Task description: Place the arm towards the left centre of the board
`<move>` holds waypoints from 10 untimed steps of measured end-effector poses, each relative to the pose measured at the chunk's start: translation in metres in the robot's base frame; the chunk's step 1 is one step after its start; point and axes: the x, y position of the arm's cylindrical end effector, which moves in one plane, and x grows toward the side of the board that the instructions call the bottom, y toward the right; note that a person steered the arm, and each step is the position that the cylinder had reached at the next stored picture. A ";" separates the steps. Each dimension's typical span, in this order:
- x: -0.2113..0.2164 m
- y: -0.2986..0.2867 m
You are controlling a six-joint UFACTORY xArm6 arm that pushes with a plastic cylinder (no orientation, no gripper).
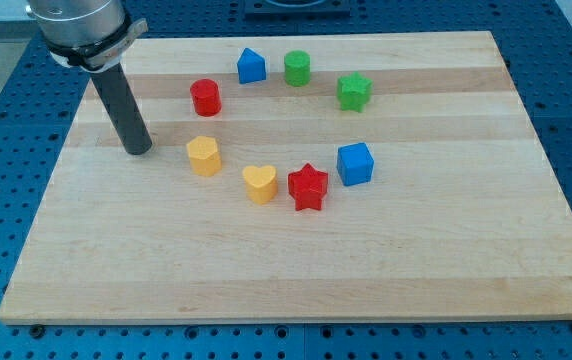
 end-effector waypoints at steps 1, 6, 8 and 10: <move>0.000 0.000; -0.025 -0.016; -0.031 -0.039; -0.038 -0.068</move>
